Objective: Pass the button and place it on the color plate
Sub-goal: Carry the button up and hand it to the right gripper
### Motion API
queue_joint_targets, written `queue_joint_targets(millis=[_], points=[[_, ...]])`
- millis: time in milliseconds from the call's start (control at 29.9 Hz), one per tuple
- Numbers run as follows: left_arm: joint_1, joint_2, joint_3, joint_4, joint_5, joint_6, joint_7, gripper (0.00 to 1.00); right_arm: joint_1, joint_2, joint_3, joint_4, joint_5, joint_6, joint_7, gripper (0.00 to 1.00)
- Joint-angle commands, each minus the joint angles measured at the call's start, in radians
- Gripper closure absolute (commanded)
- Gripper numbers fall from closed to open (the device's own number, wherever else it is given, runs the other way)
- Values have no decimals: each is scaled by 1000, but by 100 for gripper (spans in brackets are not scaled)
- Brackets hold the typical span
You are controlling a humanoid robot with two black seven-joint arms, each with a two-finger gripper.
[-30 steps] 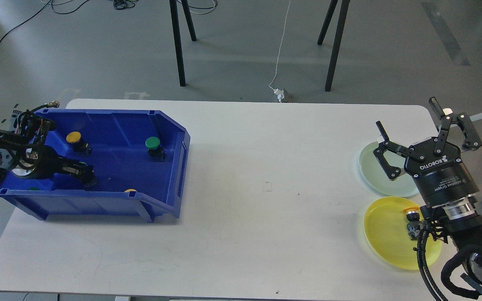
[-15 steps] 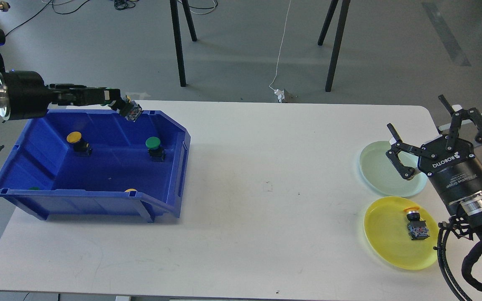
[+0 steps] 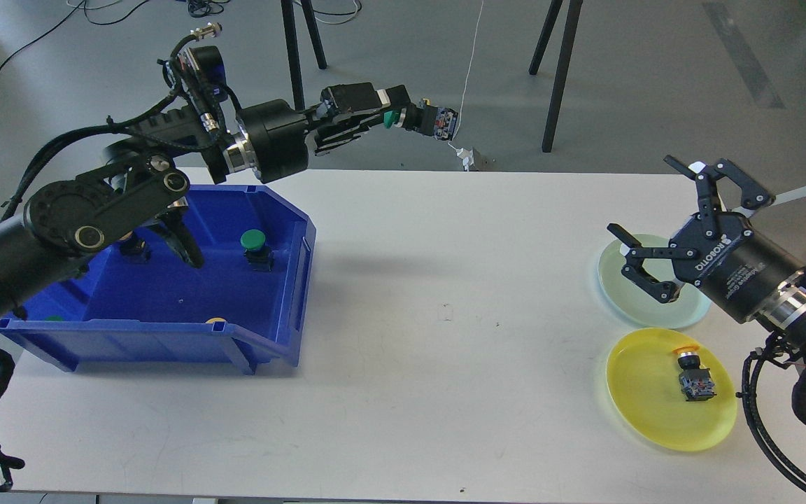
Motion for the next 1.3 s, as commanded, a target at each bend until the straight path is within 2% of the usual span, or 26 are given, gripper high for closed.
queue_joint_targets(millis=[0, 100, 234, 768, 1269], points=[[12, -32, 6, 14, 1, 11, 0, 96, 246, 21, -240, -24, 11, 1, 2, 3], [12, -32, 7, 14, 2, 22, 0, 96, 359, 121, -322, -80, 14, -2, 4, 3], [12, -27, 9, 8, 2, 22, 0, 96, 393, 237, -319, -165, 82, -4, 5, 3], [16, -27, 9, 5, 15, 22, 0, 96, 462, 434, -334, -357, 99, -7, 4, 3], [16, -30, 7, 5, 32, 19, 0, 96, 508, 521, -340, -442, 99, -30, 8, 7]])
